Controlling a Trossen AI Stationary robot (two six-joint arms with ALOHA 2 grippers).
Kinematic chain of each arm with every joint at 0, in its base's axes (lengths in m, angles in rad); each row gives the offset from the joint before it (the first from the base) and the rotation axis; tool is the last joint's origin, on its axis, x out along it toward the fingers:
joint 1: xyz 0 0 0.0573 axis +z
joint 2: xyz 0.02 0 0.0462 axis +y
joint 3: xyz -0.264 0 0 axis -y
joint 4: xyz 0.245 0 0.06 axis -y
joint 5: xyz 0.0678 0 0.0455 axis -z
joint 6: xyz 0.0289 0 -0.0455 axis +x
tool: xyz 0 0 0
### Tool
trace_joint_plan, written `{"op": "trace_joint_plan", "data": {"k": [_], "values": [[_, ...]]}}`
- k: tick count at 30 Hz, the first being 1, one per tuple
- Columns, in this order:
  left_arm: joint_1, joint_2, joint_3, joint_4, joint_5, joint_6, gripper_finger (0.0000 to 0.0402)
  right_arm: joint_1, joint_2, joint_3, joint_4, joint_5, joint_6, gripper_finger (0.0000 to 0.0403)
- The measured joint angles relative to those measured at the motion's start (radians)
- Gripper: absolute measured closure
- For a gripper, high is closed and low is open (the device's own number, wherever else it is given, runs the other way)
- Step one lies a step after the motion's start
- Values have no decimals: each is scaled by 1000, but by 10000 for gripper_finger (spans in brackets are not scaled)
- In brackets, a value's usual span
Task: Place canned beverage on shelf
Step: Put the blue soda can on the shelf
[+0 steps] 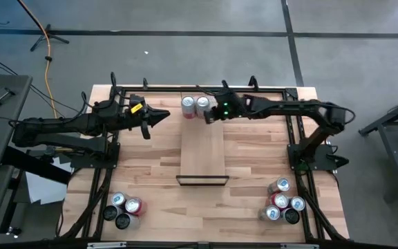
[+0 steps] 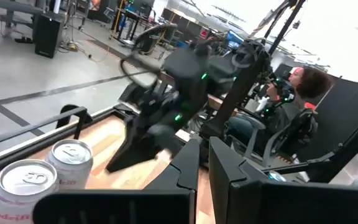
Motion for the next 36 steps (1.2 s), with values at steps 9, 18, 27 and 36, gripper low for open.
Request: {"op": "trace_joint_plan", "data": {"k": [9, 18, 27, 36], "values": [[0, -6, 0, -5, 22, -14, 401, 16, -349, -27, -251, 2, -278, 403], [0, -26, 1, -3, 98, -24, 401, 96, -736, -340, -27, -29, -203, 403], [0, -26, 1, 9, 94, 36, 401, 176, -847, -510, 457, -89, -274, 403], [0, -26, 1, 8, 73, 109, 401, 180, -840, -510, 462, -83, -295, 403]]}}
